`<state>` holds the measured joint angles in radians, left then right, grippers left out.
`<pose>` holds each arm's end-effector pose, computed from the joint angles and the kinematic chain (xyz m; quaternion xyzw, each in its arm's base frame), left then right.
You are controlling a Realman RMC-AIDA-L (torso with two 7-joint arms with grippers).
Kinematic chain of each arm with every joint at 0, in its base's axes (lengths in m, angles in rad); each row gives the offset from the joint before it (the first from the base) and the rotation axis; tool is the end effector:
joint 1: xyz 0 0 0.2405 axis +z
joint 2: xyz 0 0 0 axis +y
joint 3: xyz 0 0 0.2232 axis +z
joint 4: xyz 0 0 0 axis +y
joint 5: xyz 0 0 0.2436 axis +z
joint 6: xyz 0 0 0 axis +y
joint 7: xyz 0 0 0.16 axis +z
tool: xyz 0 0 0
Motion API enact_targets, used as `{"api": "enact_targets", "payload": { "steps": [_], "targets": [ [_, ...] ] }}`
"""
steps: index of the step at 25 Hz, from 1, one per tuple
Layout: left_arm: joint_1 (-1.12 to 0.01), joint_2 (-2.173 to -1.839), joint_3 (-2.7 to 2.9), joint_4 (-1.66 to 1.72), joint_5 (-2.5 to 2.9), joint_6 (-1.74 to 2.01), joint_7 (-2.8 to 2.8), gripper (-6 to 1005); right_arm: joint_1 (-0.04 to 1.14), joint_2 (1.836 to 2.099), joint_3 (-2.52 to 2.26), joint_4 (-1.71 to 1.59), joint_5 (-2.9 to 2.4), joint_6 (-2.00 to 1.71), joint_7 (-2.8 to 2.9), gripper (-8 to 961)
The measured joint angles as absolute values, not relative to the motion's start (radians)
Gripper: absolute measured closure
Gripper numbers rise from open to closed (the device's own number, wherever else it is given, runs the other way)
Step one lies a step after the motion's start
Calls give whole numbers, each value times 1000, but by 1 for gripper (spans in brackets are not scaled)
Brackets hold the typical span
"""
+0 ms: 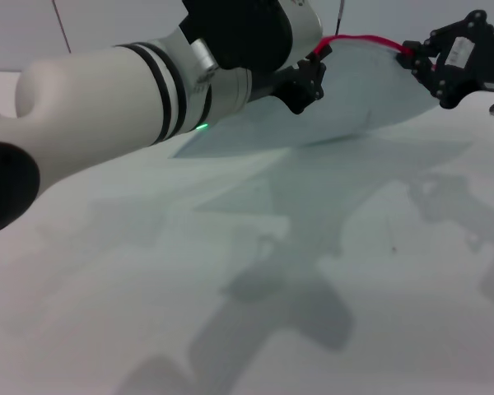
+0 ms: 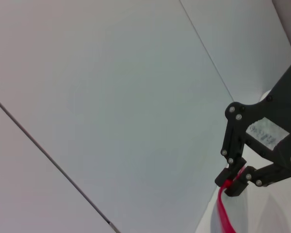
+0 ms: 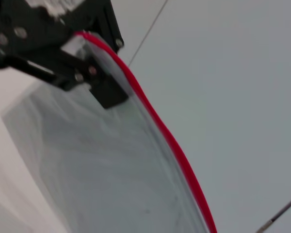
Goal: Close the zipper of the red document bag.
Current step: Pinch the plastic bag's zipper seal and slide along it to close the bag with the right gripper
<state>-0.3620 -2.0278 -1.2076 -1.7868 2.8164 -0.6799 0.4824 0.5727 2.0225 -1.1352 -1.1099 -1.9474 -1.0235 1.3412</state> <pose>-0.0094 0.3711 -0.0123 -0.9038 0.0192 -0.0616 0.4230 0.1504 0.4525 0.0590 -0.9323 -0.0684 0.0644 0.3494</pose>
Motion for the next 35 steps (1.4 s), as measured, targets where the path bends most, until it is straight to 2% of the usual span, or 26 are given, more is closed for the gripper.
{"api": "enact_targets", "payload": {
  "steps": [35],
  "targets": [
    [-186, -2031, -1243, -1998, 2816, -732, 558, 883, 571, 2020, -996, -951, -1983, -878, 1245, 875]
  ]
}}
